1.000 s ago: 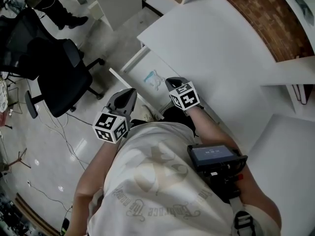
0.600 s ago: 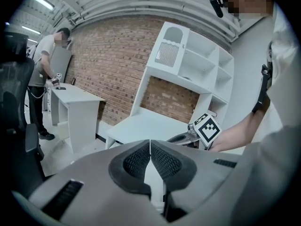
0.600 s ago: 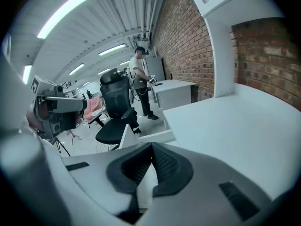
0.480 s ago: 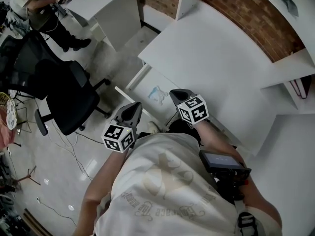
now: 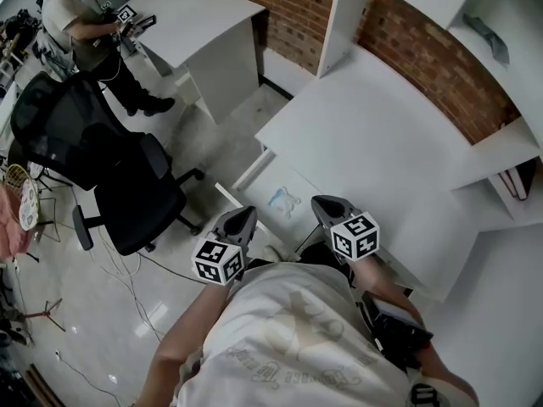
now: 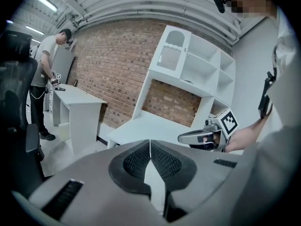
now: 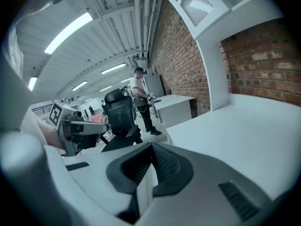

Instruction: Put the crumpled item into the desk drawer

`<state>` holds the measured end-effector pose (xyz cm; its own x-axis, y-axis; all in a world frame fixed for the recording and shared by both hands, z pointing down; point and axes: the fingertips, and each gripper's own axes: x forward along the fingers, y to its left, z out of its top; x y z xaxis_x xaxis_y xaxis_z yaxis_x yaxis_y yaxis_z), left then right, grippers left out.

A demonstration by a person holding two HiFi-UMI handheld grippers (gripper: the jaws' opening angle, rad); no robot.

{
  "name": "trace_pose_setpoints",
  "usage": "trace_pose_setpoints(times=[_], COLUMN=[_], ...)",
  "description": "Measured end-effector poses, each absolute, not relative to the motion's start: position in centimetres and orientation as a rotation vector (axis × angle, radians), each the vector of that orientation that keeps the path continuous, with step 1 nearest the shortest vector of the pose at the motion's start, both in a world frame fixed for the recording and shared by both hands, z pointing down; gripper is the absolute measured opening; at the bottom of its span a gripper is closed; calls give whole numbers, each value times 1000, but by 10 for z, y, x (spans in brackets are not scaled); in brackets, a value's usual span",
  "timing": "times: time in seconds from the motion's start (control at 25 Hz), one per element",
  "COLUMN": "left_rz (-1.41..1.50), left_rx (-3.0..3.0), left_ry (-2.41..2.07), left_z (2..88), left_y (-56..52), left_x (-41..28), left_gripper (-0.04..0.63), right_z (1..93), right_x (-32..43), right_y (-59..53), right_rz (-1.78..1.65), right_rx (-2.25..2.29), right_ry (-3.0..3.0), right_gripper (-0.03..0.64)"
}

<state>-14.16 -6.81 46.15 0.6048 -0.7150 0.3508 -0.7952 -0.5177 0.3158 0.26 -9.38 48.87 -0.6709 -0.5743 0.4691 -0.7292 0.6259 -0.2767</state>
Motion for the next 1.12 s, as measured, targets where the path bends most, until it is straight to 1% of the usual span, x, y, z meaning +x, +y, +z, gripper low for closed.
trace_pose_setpoints(times=[0.28, 0.6, 1.12], left_rz=[248, 273, 281], left_rx=[2406, 2462, 2471], left_ry=[-1151, -1076, -1039], left_z=[464, 463, 469], left_y=[-66, -71, -73], left_x=[-131, -117, -113], left_gripper=[25, 25, 25], right_z=[482, 476, 481], right_x=[14, 25, 15], right_y=[-75, -81, -89], right_rz=[656, 655, 719], right_rx=[1060, 1120, 1133], right_ry=[-2542, -2542, -2558], right_gripper=[23, 23, 23])
